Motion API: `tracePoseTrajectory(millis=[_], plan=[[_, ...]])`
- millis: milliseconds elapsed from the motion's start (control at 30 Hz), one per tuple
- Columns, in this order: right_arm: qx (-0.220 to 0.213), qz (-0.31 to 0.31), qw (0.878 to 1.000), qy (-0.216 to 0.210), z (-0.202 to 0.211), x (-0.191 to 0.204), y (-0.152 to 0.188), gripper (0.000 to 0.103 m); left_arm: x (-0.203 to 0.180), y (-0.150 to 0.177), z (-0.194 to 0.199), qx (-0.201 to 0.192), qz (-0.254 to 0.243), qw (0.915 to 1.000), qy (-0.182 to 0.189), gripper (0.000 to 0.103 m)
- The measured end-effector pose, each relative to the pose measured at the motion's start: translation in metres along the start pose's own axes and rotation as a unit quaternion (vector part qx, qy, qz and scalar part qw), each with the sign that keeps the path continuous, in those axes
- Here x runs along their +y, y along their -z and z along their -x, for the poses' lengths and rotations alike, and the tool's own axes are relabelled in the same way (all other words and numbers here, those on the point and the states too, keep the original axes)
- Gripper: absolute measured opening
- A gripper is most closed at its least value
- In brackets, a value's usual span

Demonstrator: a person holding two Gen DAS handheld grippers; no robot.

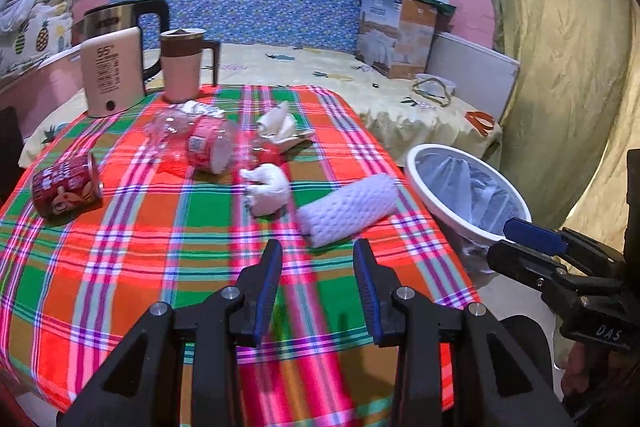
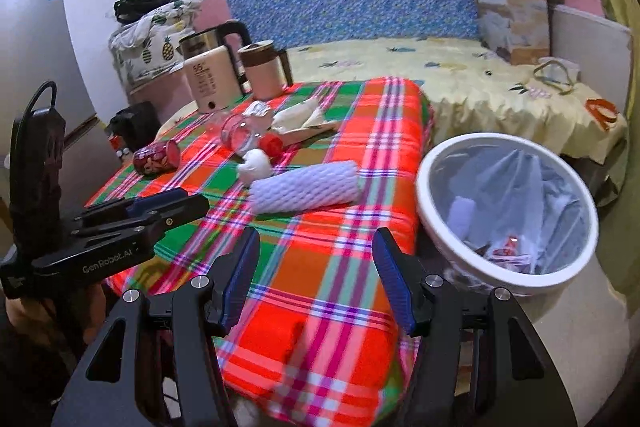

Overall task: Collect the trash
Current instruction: 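Move both tools back over the table toward the remaining trash, then grasp the red milk can with the left tool while the right tool grasps the white tissue ball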

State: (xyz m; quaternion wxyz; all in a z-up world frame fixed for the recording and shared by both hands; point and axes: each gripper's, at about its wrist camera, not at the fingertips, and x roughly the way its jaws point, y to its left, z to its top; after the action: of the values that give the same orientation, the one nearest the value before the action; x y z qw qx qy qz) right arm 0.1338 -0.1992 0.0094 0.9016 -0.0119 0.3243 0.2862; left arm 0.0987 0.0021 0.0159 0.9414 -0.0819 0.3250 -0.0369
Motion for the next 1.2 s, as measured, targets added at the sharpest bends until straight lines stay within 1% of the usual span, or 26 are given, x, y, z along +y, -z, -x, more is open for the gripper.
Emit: tracePoseTrajectory(millis=[67,367,500,700,767,833,1000,1100,1200], plan=[[0.006,0.001,1.000,-0.007,-0.004,0.004,-0.002,0.060,0.007,0.000,0.002,0.000,0.005,1.0000,0.005,0.038],[0.023,0.007,0.999,-0.031,-0.027,0.024,-0.018,0.060,0.040,-0.002,0.005,0.004,0.005,0.9999,-0.015,0.038],[0.024,0.011,0.999,-0.038,-0.038,0.033,-0.026,0.060,0.065,-0.007,0.007,0.001,0.017,0.9991,-0.040,0.038],[0.030,0.012,0.998,-0.047,-0.059,0.043,-0.038,0.060,0.109,-0.021,0.012,-0.018,0.012,0.9966,-0.080,0.038],[0.033,0.011,0.998,-0.049,-0.067,0.045,-0.042,0.060,0.125,-0.028,0.013,-0.025,0.012,0.9954,-0.091,0.044],[0.036,0.010,0.998,-0.051,-0.075,0.047,-0.046,0.060,0.140,-0.035,0.013,-0.033,0.010,0.9949,-0.095,0.051],[0.051,0.007,0.997,-0.048,-0.098,0.054,-0.051,0.060,0.175,-0.047,0.002,-0.038,-0.006,0.9929,-0.112,0.055],[0.064,0.003,0.997,-0.038,-0.112,0.055,-0.052,0.060,0.196,-0.052,-0.010,-0.029,-0.013,0.9922,-0.120,0.055],[0.077,0.001,0.997,-0.030,-0.123,0.055,-0.050,0.060,0.212,-0.053,-0.019,-0.018,-0.020,0.9924,-0.120,0.059]])
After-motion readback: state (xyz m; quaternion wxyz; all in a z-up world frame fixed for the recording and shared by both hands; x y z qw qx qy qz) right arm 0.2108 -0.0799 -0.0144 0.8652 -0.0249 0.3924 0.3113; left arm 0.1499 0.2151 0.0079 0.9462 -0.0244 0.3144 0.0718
